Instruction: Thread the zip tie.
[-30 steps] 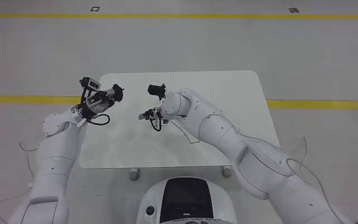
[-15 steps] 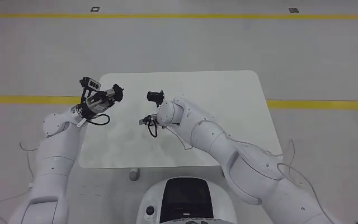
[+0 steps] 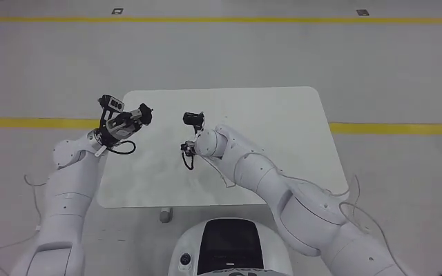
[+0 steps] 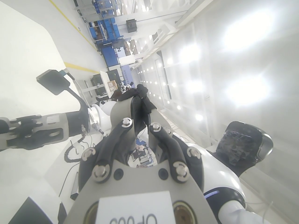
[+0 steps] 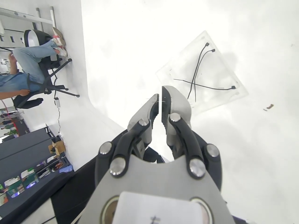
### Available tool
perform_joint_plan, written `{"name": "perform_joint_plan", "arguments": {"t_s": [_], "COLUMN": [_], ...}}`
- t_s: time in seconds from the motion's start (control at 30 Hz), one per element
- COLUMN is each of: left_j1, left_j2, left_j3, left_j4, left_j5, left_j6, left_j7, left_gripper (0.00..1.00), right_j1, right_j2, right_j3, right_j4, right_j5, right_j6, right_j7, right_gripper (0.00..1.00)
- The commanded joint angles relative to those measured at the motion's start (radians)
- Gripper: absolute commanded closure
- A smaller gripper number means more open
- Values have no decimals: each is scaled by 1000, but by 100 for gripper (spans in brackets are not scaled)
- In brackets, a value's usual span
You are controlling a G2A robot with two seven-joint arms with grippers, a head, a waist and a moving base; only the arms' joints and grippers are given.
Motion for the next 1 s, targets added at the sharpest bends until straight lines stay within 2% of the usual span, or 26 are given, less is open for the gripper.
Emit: {"name": "perform_joint_plan", "arguments": {"t_s": [0.0,0.27,0.43,0.97], "left_j1": [0,0,0,0], "left_j2": [0,0,0,0], "left_j3": [0,0,0,0], "left_j4": [0,0,0,0], "left_j5": [0,0,0,0], "left_j6": [0,0,0,0], "left_j7": [0,0,0,0], "left_gripper": [100,100,100,100], "right_j1": [-11,-42,-50,-31], "right_j2": [-2,-17,-33,-85], "right_j3": [6,13,11,-2], "right_j4": [2,23,41,104], "right_j5": [-5,-42,-73,-160], "right_j6": [-1,8,32,70], "right_j7": [-30,-109,-142,-63], "right_gripper": [100,100,100,100]}}
